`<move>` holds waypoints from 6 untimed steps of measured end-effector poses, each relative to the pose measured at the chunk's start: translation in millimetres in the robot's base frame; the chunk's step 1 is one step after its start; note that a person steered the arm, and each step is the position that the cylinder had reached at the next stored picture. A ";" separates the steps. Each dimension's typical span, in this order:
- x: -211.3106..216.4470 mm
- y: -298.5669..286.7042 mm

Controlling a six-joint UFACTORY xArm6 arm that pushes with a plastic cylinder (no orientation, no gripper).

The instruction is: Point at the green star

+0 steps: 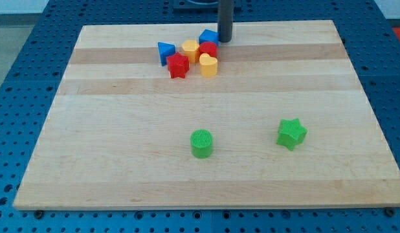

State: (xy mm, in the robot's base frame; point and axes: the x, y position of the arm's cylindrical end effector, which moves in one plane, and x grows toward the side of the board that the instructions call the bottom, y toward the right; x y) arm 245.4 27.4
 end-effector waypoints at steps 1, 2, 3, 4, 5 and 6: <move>0.0 35.6; 84.8 126.7; 211.3 140.1; 260.9 226.7; 320.5 184.3; 297.0 87.3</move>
